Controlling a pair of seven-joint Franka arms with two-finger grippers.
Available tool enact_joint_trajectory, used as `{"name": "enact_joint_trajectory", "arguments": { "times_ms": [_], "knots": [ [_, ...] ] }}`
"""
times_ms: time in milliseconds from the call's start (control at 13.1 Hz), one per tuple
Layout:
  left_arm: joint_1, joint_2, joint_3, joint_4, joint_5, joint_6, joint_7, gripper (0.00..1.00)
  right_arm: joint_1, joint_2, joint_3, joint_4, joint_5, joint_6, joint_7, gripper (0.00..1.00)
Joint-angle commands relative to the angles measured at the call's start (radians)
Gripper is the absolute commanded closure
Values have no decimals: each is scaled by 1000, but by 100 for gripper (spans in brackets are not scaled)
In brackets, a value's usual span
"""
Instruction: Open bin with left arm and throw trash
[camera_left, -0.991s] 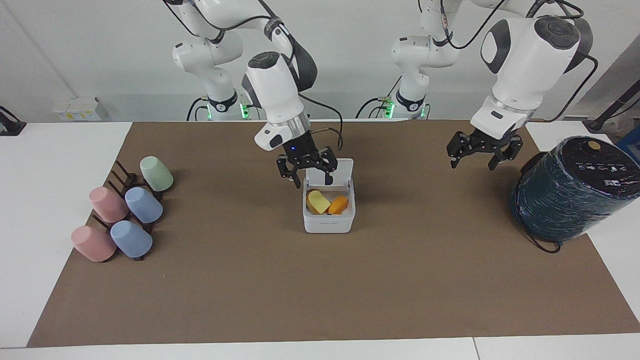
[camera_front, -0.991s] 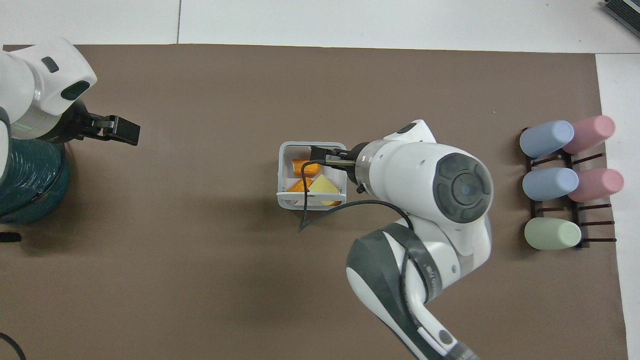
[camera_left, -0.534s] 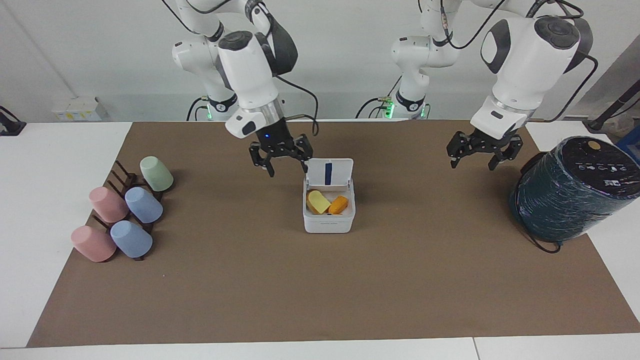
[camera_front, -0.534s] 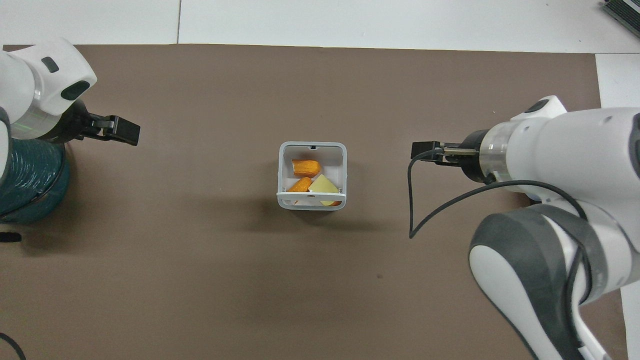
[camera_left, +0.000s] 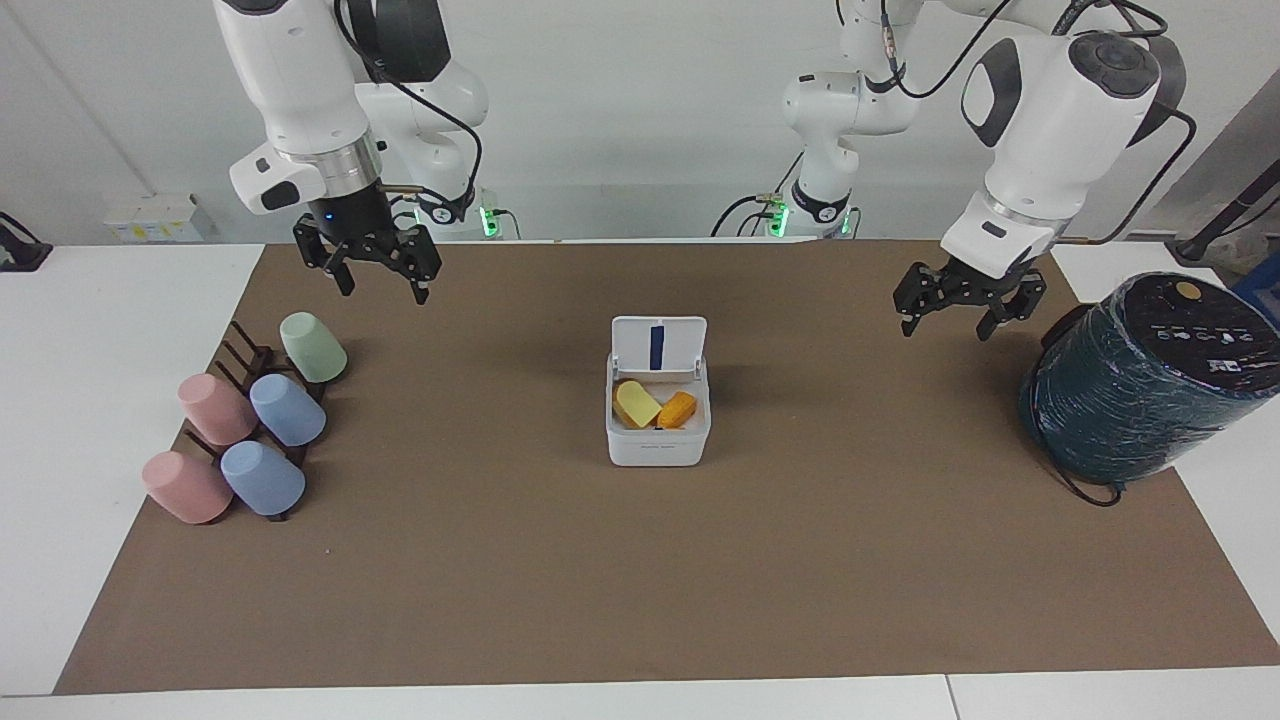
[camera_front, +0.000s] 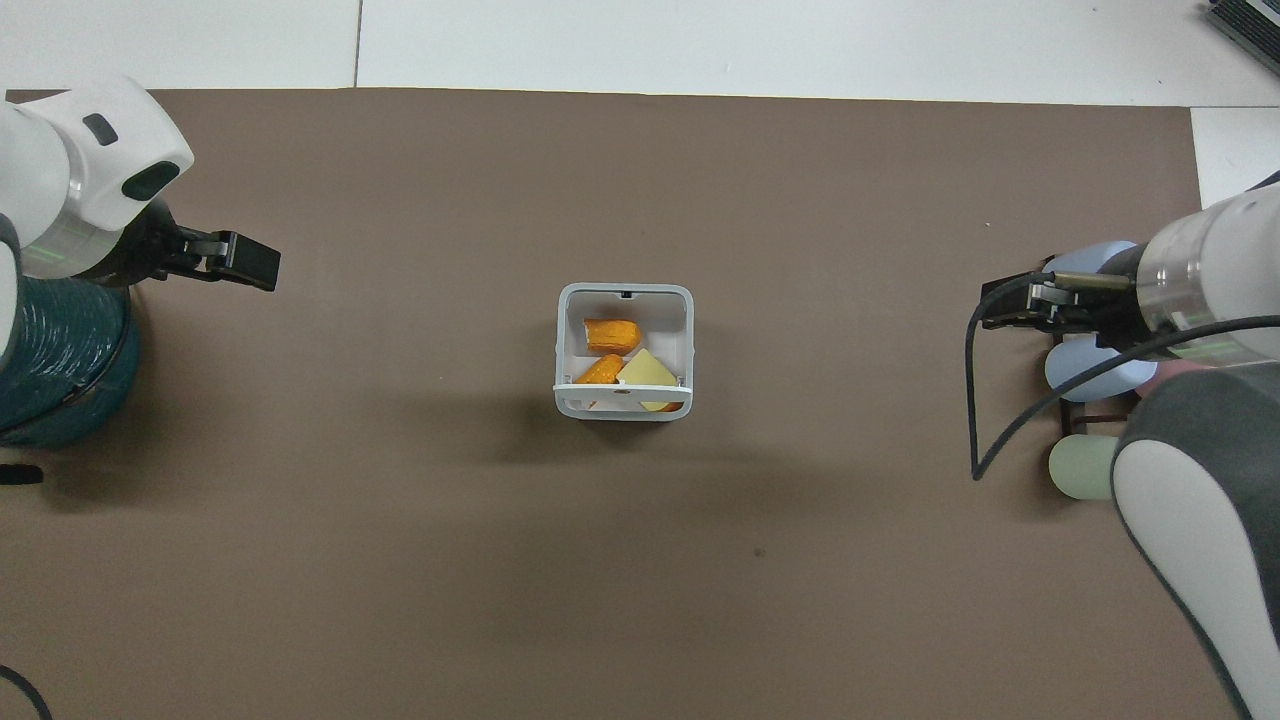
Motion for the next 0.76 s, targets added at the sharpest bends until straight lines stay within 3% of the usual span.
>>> {"name": "enact_joint_trajectory", "arguments": {
  "times_ms": [0, 381, 686],
  "knots": [
    [2, -31, 1, -34, 14, 5, -7, 0, -40, 52, 13, 107, -19, -110, -59, 0],
    [2, -31, 1, -34, 14, 5, -7, 0, -70, 95, 13, 166, -29, -137, -79, 0],
    [2, -31, 1, -34, 14, 5, -7, 0, -68, 71, 14, 131, -16, -196, -84, 0]
  ]
}}
